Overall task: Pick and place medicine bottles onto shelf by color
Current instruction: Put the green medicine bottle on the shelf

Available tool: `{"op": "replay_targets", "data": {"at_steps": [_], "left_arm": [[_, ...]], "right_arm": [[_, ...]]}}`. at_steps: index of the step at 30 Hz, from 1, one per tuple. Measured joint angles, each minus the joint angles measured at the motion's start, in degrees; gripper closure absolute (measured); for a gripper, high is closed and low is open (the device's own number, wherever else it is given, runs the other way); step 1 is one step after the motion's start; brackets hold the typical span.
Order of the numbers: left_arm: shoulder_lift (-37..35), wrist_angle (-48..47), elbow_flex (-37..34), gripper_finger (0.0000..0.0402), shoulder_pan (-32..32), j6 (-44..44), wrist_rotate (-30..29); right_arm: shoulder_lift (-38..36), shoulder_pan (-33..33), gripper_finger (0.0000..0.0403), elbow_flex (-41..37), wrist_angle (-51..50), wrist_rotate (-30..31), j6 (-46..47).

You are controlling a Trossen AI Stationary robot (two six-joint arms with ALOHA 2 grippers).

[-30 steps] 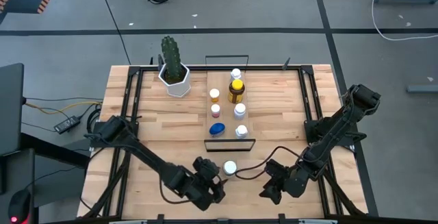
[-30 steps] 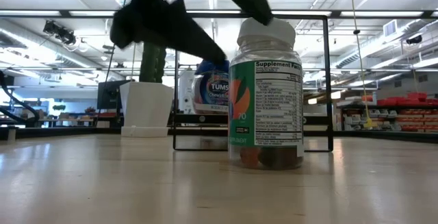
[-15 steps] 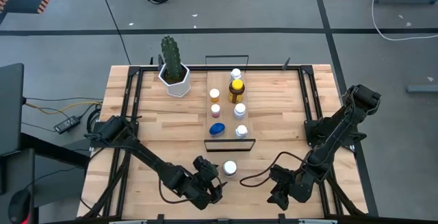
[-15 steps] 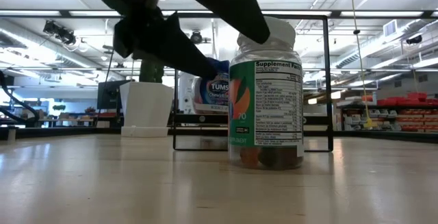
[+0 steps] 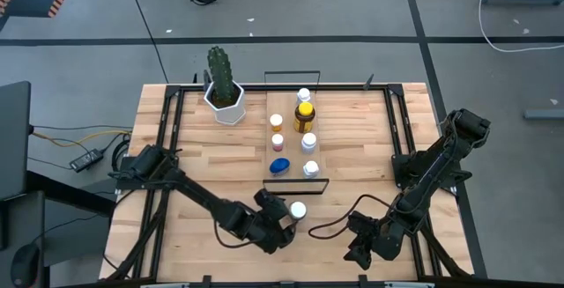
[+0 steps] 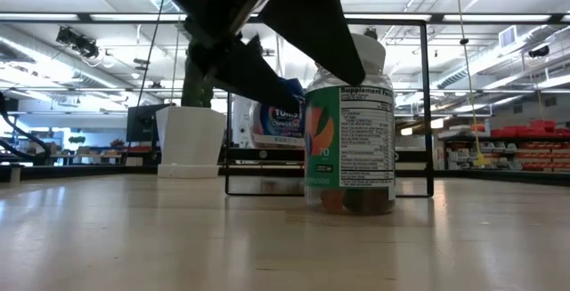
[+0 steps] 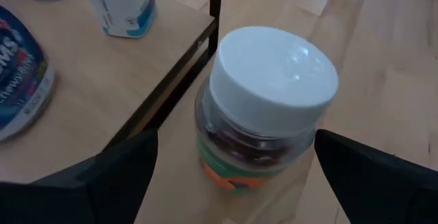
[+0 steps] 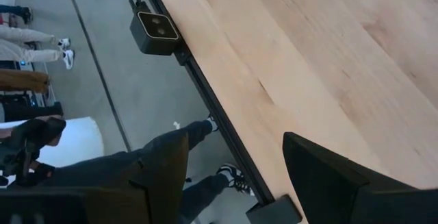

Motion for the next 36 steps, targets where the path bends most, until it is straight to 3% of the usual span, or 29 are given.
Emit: {"op": "replay_targets", "data": {"at_steps": [8, 29, 36], "left_arm": [[0.0, 1.9, 0.0, 0.0002, 0.4, 5.1, 2.1], [3.7, 7.6, 0.0, 0.0002, 2.4, 7.3, 3.7], [3.7, 7.5, 0.0, 0.0043, 2.5, 7.4, 3.7]], "right_arm": [[0.0, 0.0, 0.0158, 0.0, 0.0, 0.0, 0.1], [0.0, 1.9, 0.0158, 0.0, -1.6, 0.0, 2.5], [0.0, 1.9, 0.0158, 0.0, -1.7, 0.0, 2.6]]}}
